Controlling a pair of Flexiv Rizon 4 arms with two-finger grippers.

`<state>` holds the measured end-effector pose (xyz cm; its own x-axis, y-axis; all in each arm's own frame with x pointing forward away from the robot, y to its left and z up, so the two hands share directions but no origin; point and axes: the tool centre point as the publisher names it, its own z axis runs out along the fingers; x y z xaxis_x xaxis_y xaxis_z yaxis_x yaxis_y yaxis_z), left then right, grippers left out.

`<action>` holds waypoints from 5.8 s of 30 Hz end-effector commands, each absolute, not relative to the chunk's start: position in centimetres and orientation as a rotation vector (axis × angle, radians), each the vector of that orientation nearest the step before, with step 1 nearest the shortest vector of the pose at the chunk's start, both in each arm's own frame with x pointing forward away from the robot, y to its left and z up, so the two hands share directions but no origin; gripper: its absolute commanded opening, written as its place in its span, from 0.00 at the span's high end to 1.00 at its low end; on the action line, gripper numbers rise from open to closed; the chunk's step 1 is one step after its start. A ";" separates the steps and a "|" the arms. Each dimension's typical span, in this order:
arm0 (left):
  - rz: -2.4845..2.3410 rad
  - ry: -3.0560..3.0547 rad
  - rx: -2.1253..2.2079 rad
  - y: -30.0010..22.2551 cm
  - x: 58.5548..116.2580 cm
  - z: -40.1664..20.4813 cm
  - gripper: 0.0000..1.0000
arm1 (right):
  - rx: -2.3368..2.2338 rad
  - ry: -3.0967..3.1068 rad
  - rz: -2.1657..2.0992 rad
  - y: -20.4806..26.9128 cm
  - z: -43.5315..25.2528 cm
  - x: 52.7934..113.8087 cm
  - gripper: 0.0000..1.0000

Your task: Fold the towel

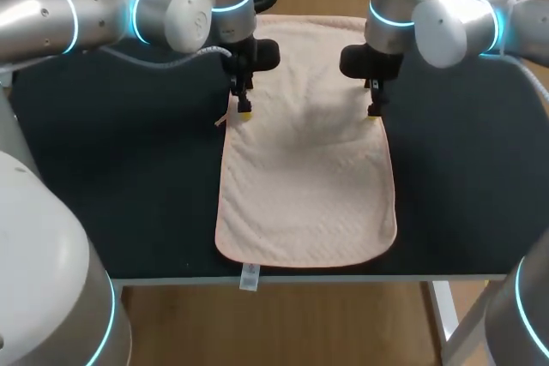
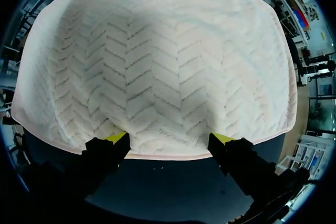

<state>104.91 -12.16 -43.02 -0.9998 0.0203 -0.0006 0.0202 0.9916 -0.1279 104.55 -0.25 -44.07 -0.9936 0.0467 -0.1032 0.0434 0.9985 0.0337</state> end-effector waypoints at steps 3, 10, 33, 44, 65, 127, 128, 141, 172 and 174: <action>0.211 -3.127 -0.029 -12.6 105.2 -43.7 0.00 | 0.059 3.051 0.044 -0.3 -44.6 104.7 0.00; 0.226 -3.122 -0.027 -12.6 104.9 -44.1 1.00 | 0.033 3.049 0.025 -0.6 -44.5 104.3 1.00; 0.376 -3.203 -0.060 -12.5 103.8 -36.8 1.00 | -0.044 2.954 0.002 -0.9 -39.4 103.8 1.00; 0.372 -3.339 -0.148 -11.0 105.6 -26.8 1.00 | -0.082 2.750 -0.033 -0.8 -30.2 105.6 1.00; 0.265 -3.899 -0.246 -9.9 113.1 -1.6 1.00 | -0.226 2.167 0.057 -0.1 -2.5 112.2 1.00; 0.122 -3.077 -0.135 -11.2 95.5 -28.7 1.00 | -0.499 2.892 -0.066 1.2 -31.2 95.0 1.00; 0.083 -3.081 -0.148 -11.3 95.8 -29.1 1.00 | -0.496 2.894 -0.067 1.3 -31.6 95.4 1.00; 0.012 -3.055 -0.119 -10.8 99.4 -31.0 0.07 | -0.479 2.867 -0.100 1.5 -32.7 99.2 0.00; 1.337 -2.992 0.039 -4.3 95.4 -23.0 0.00 | -0.449 2.619 -0.041 2.0 -24.4 101.0 0.00; 1.345 -2.968 0.070 -4.1 94.9 -23.0 0.00 | -0.452 2.618 -0.038 2.1 -24.2 100.8 0.00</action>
